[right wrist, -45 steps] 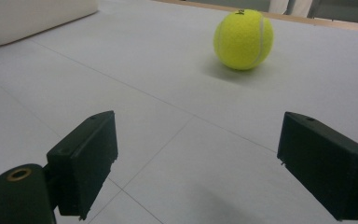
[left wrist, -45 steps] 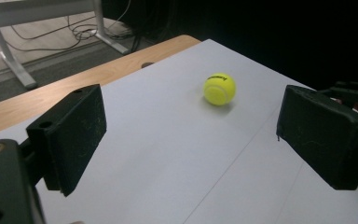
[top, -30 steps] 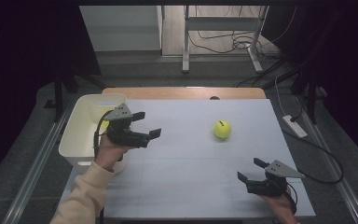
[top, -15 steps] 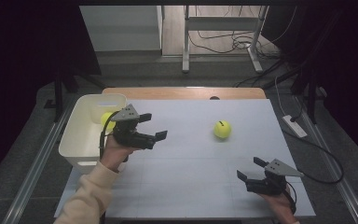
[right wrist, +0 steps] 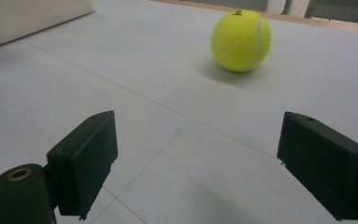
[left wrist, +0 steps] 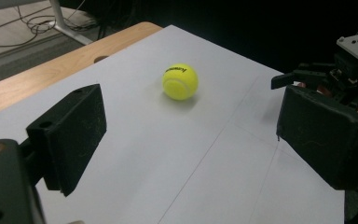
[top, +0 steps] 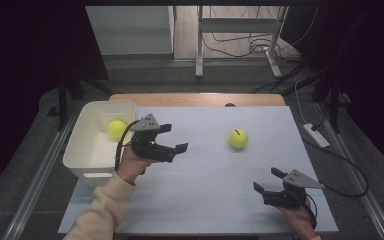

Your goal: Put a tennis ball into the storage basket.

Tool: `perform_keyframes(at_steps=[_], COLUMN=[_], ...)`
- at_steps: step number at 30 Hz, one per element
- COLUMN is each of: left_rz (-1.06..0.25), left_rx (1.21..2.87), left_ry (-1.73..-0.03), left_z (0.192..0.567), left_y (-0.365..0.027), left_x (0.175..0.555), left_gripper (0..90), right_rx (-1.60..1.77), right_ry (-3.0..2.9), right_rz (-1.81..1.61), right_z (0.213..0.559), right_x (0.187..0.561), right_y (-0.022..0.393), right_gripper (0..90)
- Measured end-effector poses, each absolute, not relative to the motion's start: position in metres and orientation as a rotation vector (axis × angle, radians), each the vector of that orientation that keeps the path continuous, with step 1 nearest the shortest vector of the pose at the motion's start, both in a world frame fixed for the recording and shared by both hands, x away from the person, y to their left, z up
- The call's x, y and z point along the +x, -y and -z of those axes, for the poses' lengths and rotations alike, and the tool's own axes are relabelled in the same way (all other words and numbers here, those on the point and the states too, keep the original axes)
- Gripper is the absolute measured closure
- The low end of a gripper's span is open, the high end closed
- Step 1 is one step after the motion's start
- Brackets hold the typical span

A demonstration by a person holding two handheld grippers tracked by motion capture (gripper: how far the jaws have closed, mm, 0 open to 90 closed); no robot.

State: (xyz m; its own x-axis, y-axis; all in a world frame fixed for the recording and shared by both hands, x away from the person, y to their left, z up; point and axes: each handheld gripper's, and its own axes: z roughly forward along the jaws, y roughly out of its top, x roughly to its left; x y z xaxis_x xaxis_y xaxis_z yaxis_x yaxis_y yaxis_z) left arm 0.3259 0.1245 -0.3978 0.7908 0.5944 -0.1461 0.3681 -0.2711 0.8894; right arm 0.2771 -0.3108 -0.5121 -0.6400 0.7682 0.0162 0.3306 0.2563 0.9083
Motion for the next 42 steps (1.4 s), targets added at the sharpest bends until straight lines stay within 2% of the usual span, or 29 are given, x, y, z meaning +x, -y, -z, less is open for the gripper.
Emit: perform_keyframes(at_steps=[42], left_rz=[-0.193], left_rx=[1.987], left_ry=[-0.744], left_z=[0.419], left_y=[-0.065], left_x=[0.357], left_gripper=[8.6], right_rx=[0.967], right_ry=[-2.1], right_rz=[-1.379], right_z=[0.51], right_x=[0.273], right_y=[0.31], right_gripper=[12.3])
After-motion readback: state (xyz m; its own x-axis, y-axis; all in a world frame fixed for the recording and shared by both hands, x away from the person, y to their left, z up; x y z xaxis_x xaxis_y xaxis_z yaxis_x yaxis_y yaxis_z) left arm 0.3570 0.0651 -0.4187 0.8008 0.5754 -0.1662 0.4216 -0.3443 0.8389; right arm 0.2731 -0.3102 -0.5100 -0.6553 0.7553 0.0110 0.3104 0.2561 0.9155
